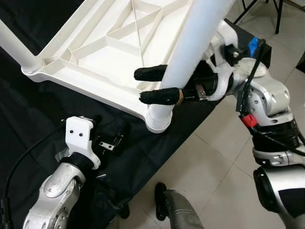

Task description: Building children table

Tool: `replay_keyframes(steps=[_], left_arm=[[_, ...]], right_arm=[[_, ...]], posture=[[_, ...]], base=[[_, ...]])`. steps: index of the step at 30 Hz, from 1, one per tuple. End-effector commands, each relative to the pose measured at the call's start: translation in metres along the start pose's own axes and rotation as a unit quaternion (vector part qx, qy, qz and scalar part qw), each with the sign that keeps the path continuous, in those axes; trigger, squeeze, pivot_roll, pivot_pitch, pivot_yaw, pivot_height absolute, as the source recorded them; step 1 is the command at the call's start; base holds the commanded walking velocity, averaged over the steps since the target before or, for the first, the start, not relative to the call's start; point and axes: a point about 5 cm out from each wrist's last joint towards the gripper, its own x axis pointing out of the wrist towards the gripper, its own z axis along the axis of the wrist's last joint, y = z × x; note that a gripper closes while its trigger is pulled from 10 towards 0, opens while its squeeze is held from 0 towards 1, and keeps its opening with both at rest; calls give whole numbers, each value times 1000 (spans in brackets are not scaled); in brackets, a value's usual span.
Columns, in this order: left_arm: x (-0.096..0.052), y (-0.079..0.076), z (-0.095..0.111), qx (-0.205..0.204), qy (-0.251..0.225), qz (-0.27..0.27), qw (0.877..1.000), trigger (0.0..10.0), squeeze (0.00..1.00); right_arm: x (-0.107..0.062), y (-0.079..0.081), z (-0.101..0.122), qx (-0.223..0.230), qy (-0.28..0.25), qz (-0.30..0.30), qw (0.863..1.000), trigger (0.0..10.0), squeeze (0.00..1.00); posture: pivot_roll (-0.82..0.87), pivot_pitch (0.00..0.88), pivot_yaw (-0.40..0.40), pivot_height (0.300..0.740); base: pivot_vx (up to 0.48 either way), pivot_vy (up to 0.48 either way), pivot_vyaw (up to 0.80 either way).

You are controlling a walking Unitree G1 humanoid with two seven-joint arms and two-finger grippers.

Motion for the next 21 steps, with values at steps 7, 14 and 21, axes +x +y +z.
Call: replay_keyframes(steps=[7,14,21], left_arm=[[-4,-3,-4,-2,13,0,1000,10000,0],[-3,-4,-5,-4,11,1,1000,10000,0],[-3,-3,-4,-4,9,3,1000,10000,0]], right_arm=[[7,-9,-21,39,80,-40,995,10000,0],[17,-19,-19,38,93,-66,993,10000,0],[24,-19,-22,39,97,-72,992,10000,0]], posture=[[-82,425,-65,740],[-87,421,-72,740],[-91,423,-73,740]], base=[[0,0,0],[0,0,0],[0,0,0]])
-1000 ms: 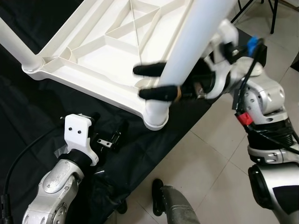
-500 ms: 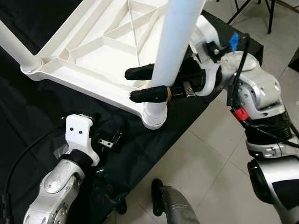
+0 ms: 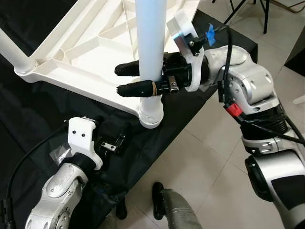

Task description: Building children table

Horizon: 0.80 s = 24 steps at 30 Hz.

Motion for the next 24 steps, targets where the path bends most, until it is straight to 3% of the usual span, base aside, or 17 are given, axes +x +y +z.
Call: replay_keyframes(steps=[1,12,24], left_arm=[[-3,1,-3,1,6,5,1000,10000,0],[-4,1,0,-5,-5,0,1000,10000,0],[-2,0,0,-5,-7,0,1000,10000,0]], right_arm=[[4,0,-24,30,44,-30,998,10000,0],[20,17,-21,8,34,0,999,10000,0],[27,26,-18,9,22,14,1000,10000,0]], posture=[[-93,425,-74,740],[-96,424,-72,740],[-97,423,-77,740]], base=[[0,0,0],[0,0,0],[0,0,0]])
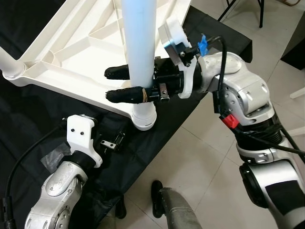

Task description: Building children table

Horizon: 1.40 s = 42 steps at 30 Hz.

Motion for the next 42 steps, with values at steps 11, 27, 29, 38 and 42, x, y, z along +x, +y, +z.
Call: replay_keyframes(steps=[11,27,29,38,42], left_arm=[[-4,-1,-4,-6,5,1,1000,10000,0],[-4,0,-5,-4,6,1,1000,10000,0],[-4,0,-5,-4,6,1,1000,10000,0],[-4,0,-6,-2,6,0,1000,10000,0],[-4,0,-6,-2,6,0,1000,10000,0]], right_arm=[[10,22,-22,45,20,31,998,10000,0],[3,28,-29,72,28,7,997,10000,0],[3,31,-31,80,30,1,996,10000,0],[9,41,-41,114,34,-27,992,10000,0],[13,43,-44,131,32,-52,990,10000,0]], posture=[[-100,422,-78,740],[-99,420,-78,740],[-99,420,-78,740],[-100,415,-80,740],[-104,408,-84,740]], base=[[0,0,0],[0,0,0],[0,0,0],[0,0,0],[0,0,0]])
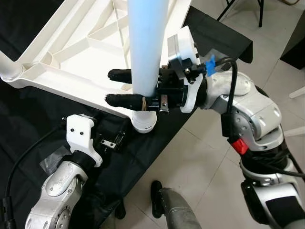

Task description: Building children table

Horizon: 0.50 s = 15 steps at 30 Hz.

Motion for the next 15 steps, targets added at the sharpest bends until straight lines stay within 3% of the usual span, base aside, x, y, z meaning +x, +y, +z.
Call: replay_keyframes(steps=[1,15], left_arm=[[-4,0,-7,-3,13,0,1000,10000,0],[0,-1,-9,-4,11,-3,1000,10000,0]], right_arm=[[10,15,-38,93,58,33,993,10000,0],[6,21,-56,142,90,-79,983,10000,0]], posture=[[-104,408,-84,740],[-121,385,-83,740]], base=[[0,0,0],[0,0,0]])
